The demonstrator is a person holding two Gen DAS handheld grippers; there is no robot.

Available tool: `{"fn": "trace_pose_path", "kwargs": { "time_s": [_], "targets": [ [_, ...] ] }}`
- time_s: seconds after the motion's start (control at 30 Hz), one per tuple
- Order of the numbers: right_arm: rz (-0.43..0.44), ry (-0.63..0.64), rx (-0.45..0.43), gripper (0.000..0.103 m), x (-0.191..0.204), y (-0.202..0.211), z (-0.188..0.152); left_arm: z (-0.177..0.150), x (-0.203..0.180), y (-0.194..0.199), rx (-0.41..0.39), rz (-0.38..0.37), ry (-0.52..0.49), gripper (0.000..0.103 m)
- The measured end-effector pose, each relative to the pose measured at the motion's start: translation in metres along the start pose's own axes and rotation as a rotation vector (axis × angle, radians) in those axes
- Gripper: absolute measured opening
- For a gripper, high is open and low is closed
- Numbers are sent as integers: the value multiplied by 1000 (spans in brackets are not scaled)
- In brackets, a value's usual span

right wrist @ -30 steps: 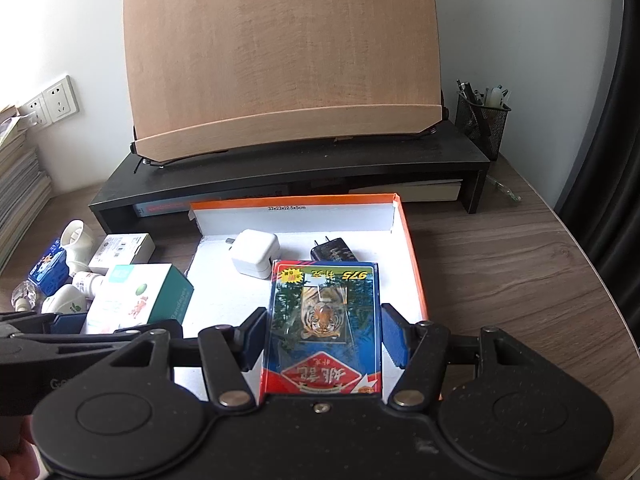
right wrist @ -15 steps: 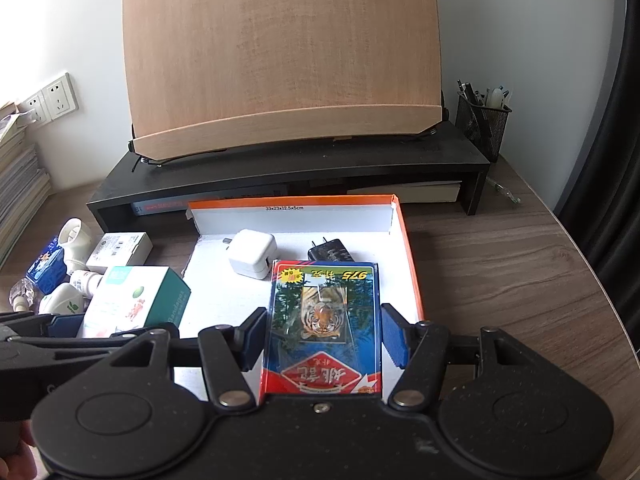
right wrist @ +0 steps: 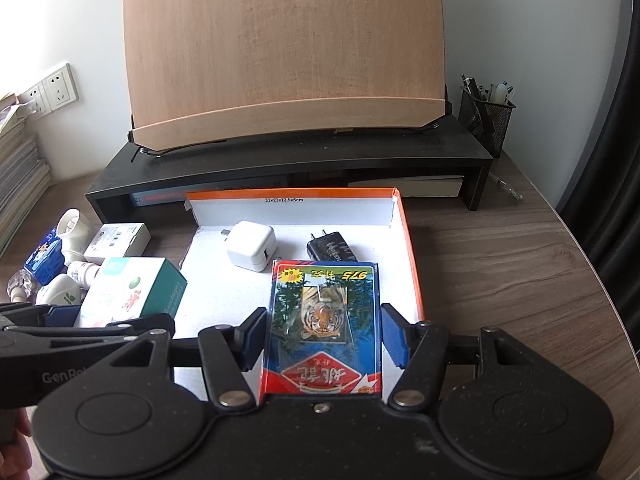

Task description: Organize rigid objects

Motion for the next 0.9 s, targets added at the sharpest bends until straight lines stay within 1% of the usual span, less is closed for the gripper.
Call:
{"fn": "trace_pose_path", "kwargs": {
  "time_s": [0.9],
  "targets": [
    [10,15,26,72,6,-9,-2,-1,6,-6,9,8,14,71]
  ]
}}
Point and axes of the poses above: each gripper's, at about its wrist camera, not at the fingertips, and y roughly against the way its jaws point, x to its left, z to its top, the point moved 6 cm from there along -y, roughly the way its jaws point, and after that the axes turned 8 degrees about y, right-handed, at the moved point
